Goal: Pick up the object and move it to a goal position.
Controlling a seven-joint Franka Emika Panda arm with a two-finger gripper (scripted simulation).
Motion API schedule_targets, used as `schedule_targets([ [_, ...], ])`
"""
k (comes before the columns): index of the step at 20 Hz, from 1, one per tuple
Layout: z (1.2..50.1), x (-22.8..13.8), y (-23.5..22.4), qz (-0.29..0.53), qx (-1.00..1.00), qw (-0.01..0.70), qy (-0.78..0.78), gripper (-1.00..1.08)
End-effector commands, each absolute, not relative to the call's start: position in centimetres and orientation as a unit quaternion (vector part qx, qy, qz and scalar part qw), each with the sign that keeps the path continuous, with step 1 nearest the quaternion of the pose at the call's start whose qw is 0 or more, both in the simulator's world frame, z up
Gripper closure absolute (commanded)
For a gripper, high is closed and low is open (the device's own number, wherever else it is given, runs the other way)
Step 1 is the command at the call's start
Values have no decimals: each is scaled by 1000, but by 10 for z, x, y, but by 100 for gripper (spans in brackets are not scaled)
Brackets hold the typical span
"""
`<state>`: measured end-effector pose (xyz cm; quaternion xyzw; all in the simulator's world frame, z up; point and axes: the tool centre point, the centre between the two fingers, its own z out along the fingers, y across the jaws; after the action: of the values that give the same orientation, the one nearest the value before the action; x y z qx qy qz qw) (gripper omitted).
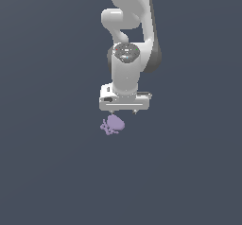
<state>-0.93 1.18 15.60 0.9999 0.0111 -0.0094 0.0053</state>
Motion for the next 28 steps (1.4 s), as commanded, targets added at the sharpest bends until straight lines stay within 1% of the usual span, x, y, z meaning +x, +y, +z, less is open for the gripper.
schedule_targets([
  [1, 156, -9, 12, -9, 1000, 5, 11, -20],
  [7, 169, 1, 13, 8, 1000, 1, 13, -20],
  [13, 168, 1, 12, 5, 1000, 0, 16, -20],
  [21, 158, 6, 2, -15, 999, -11, 39, -20],
  [28, 141, 12, -14, -47, 995, -36, 80, -20],
])
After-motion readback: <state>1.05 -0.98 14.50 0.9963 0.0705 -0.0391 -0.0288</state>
